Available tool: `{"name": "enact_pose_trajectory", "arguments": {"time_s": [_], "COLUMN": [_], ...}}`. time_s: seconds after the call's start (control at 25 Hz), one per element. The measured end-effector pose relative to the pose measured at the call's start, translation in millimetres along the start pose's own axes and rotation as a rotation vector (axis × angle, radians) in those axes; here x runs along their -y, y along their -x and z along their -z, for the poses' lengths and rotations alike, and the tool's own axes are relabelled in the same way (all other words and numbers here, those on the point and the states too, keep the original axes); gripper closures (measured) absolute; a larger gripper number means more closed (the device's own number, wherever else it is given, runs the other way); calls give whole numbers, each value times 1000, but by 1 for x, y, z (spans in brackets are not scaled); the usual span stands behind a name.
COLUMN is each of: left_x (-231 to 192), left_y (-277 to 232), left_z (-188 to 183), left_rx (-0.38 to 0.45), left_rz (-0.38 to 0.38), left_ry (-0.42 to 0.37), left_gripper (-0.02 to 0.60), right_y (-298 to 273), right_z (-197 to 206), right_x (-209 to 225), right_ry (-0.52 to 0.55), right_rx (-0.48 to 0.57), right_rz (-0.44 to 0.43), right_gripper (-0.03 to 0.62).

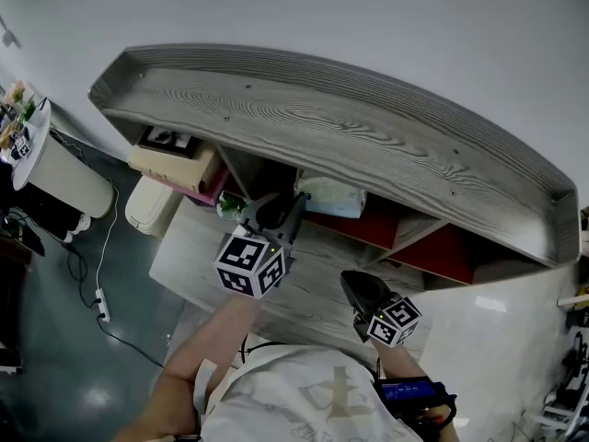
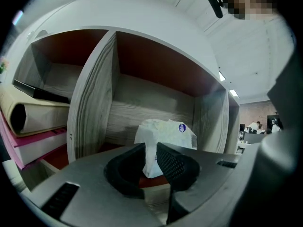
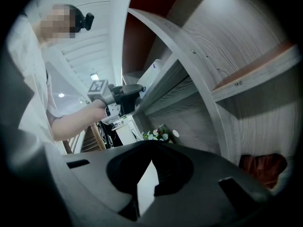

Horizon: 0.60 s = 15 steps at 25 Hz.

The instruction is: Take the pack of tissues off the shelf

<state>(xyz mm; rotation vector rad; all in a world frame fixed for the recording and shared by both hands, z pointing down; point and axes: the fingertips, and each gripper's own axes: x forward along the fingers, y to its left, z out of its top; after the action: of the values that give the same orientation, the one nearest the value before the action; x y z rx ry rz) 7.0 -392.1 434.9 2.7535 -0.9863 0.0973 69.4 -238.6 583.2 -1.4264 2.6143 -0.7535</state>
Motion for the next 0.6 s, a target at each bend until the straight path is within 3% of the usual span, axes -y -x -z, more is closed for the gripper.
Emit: {"name": "enact_pose_trajectory", "arguments": {"time_s": [0.6], "left_x": [7], "left_y": [17], "left_z": [-4], "left_rx": [51], "left_rz": [-12], "left_ry": [-23], "left_gripper": [551], "right_y": [9], "right_z": [1], "right_x": [-4], "right_ry": [13], "right_rx": [6], "right_rz": [5], "right_gripper": [589]}}
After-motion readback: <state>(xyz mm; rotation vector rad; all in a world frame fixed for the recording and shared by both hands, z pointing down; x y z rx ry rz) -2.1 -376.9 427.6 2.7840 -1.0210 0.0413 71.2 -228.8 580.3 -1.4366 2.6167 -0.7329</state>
